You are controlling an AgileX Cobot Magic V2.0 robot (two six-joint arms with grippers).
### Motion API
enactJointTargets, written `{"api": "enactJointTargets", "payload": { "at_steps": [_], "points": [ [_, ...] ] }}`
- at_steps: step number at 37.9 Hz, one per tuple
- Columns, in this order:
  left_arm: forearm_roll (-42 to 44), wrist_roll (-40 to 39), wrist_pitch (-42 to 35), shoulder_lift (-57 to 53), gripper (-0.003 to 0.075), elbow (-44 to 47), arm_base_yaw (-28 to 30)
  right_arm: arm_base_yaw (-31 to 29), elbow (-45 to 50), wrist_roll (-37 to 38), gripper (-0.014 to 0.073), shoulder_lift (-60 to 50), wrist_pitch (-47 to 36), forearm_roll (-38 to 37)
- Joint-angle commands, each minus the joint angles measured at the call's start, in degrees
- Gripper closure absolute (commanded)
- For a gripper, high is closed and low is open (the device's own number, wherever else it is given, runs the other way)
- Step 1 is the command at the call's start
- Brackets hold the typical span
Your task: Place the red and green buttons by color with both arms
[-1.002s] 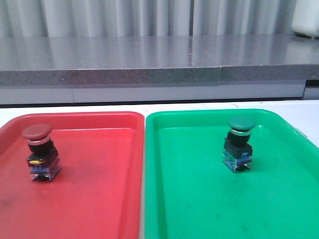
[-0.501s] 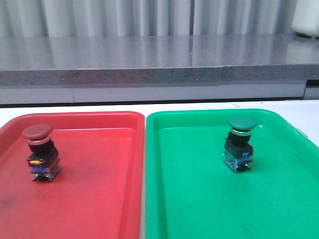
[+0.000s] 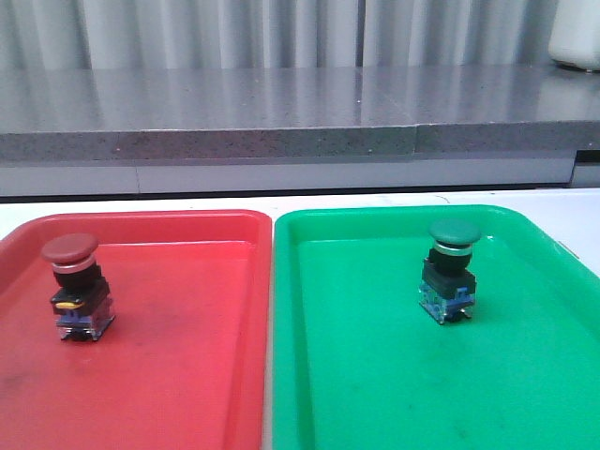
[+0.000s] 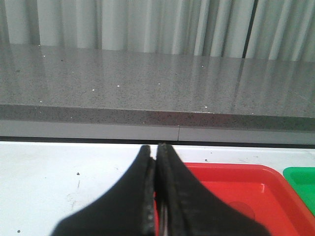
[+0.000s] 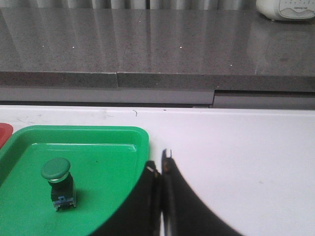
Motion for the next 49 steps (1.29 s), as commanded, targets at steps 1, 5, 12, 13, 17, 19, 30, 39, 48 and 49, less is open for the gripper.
{"api": "enactJointTargets", "payload": {
  "at_steps": [1,5,12,13,17,19,30,39,48,49],
  "points": [
    [-0.4,-0.1,-4.7,-0.7,0.0740,-1.3,0.1,-0.3,-1.3,0.0,0.0660,0.4,-4.6,-1.0],
    [-0.4,-0.1,-5.0,-1.0,0.0740,-0.8,0.1,-0.3,-1.3,0.0,0.0660,0.4,-4.6,-1.0],
    [-0.4,-0.1,-6.1,-1.0,0.0740,4.2,0.1,-0.3,-1.3,0.0,0.0660,0.4,-4.6,-1.0],
    [-0.8,-0.1,-6.7,-1.0,0.0740,5.4,0.1,-0.3,-1.3,0.0,0.0660,0.4,-4.6,-1.0],
    [-1.1,-0.1,-11.2,-1.0,0.0740,10.4,0.1,-0.3,-1.3,0.0,0.0660,0.4,-4.6,-1.0],
    [-1.1,-0.1,-14.6,-1.0,0.0740,12.9,0.1,-0.3,-1.3,0.0,0.0660,0.4,-4.6,-1.0],
    [-1.2,-0.1,-24.9,-1.0,0.0740,20.4,0.1,-0.3,-1.3,0.0,0.0660,0.4,-4.6,-1.0],
    [-1.2,-0.1,-26.1,-1.0,0.0740,20.4,0.1,-0.3,-1.3,0.0,0.0660,0.4,-4.6,-1.0],
    [-1.2,-0.1,-26.1,-1.0,0.0740,20.4,0.1,-0.3,-1.3,0.0,0.0660,0.4,-4.6,-1.0],
    [-1.2,-0.1,-26.1,-1.0,0.0740,20.4,0.1,-0.3,-1.3,0.0,0.0660,0.4,-4.6,-1.0]
  ]
}}
